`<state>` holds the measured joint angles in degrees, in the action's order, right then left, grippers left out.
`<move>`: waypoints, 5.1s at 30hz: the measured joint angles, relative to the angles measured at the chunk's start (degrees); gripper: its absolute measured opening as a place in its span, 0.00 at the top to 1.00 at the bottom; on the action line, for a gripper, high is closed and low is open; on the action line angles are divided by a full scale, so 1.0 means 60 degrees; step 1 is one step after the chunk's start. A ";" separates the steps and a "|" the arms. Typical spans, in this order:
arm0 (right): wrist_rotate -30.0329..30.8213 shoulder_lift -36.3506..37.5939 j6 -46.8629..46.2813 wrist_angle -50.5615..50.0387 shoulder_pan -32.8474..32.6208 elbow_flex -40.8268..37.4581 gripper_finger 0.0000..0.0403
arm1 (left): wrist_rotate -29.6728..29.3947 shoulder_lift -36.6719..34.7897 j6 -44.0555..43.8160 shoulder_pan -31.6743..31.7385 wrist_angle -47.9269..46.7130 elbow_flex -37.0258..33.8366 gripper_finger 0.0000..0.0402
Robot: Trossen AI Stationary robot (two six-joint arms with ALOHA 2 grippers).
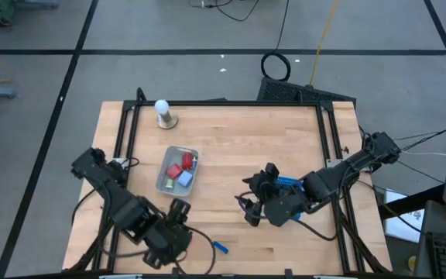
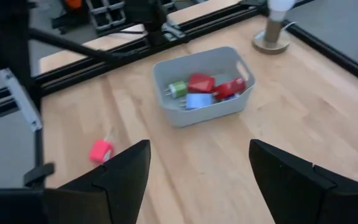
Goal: Pick & Place Office items
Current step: Put the pink charger adapter into the gray bin
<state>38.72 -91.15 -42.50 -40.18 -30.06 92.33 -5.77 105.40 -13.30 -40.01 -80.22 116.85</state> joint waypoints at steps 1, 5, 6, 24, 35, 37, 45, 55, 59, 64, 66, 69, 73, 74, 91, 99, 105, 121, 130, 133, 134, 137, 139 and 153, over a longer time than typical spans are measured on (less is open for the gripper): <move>-0.0014 0.0000 -0.0049 -0.0017 -0.0108 0.0000 0.34 | -0.0258 0.0119 -0.0080 -0.0102 0.0088 0.0001 0.40; -0.0040 0.0000 -0.0396 -0.0423 -0.0542 0.0000 0.34 | -0.1162 0.0740 -0.0087 -0.0532 0.0113 0.0001 0.40; -0.0026 0.0000 -0.0530 -0.0597 -0.0659 0.0000 0.34 | -0.1111 0.0877 -0.0167 -0.0583 0.0164 0.0001 0.40; 0.0029 0.0000 -0.2561 -0.1708 -0.1981 0.0000 0.34 | -0.1007 0.1761 -0.0560 -0.0542 0.1496 -0.0750 0.34; 0.0037 0.0000 -0.2919 -0.1710 -0.2019 0.0000 0.34 | -0.0368 0.1662 -0.0398 -0.0933 0.3259 -0.2480 0.30; 0.0037 0.0000 -0.3020 -0.1713 -0.2012 0.0000 0.34 | -0.0368 0.1659 -0.0333 -0.0954 0.3224 -0.2700 0.30; 0.0073 0.0000 -0.3352 -0.1713 -0.2012 0.0000 0.34 | -0.0594 0.0367 -0.0579 -0.0803 0.4913 -0.4875 0.30; 0.0421 0.0000 -0.3666 -0.1659 -0.1995 0.0000 0.34 | -0.0520 -0.1738 -0.0886 -0.0545 0.6820 -0.7730 0.30; 0.0587 0.0000 -0.3796 -0.1640 -0.1909 0.0000 0.34 | -0.0544 -0.1789 -0.0865 -0.0535 0.6957 -0.8273 0.30; 0.0587 0.0000 -0.3807 -0.1616 -0.1768 0.0000 0.34 | -0.0536 -0.1793 -0.0748 -0.0501 0.7646 -0.8789 0.30; 0.0585 0.0000 -0.3807 -0.1552 -0.1716 0.0000 0.34 | -0.0542 -0.1791 -0.0739 -0.0495 0.7863 -0.8970 0.30; 0.0583 0.0000 -0.3806 -0.1559 -0.1620 0.0000 0.34 | -0.0535 -0.1791 -0.0735 -0.0506 0.8280 -0.9181 0.30; 0.0579 0.0000 -0.3792 -0.1560 -0.1538 0.0000 0.34 | -0.0548 -0.1787 -0.0732 -0.0500 0.8641 -0.9436 0.30; 0.0583 0.0000 -0.3789 -0.1557 -0.1535 0.0000 0.34 | -0.0557 -0.1791 -0.0730 -0.0499 0.8751 -0.9501 0.30; 0.0579 0.0000 -0.3734 -0.1483 -0.1483 0.0000 0.34 | -0.0552 -0.1521 -0.0115 -0.0174 0.9858 -1.0349 0.30; 0.0579 0.0000 -0.3665 -0.1390 -0.1483 0.0000 0.34 | -0.0361 -0.1086 -0.0110 -0.0222 1.0472 -1.0352 0.30; 0.0581 0.0000 -0.3544 -0.1337 -0.1483 0.0000 0.34 | -0.0302 -0.0801 -0.0118 -0.0228 1.0741 -1.0349 0.30; 0.0579 0.0000 -0.3464 -0.1309 -0.1485 0.0000 0.34 | -0.0330 -0.0374 0.0136 -0.0247 1.0837 -1.0327 0.53; 0.0579 0.0000 -0.3446 -0.1305 -0.1487 0.0001 0.34 | -0.0211 -0.0385 0.0442 -0.0193 1.0819 -1.0327 0.63; 0.0579 0.0000 -0.3446 -0.1305 -0.1487 0.0000 0.34 | -0.0205 -0.0388 0.0311 -0.0193 1.0812 -1.0334 0.63; 0.0579 0.0000 -0.3446 -0.1305 -0.1487 0.0000 0.34 | -0.0186 -0.0389 0.0199 -0.0193 1.0773 -1.0327 0.63; 0.0579 0.0000 -0.3406 -0.1305 -0.1487 0.0000 0.34 | -0.0174 -0.0365 0.0003 -0.0187 1.0177 -1.0019 0.63; 0.0579 0.0000 -0.3313 -0.1292 -0.1487 0.0000 0.34 | -0.0177 -0.0363 -0.0028 -0.0184 0.9706 -0.9739 0.63; 0.0536 0.0000 -0.3014 -0.1233 -0.1509 0.0000 0.34 | -0.0966 -0.0374 0.0073 0.0345 0.6646 -0.5905 0.63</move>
<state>41.93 -91.15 -60.58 -47.57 -39.11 92.33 -11.56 103.15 -12.87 -37.94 -40.35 81.43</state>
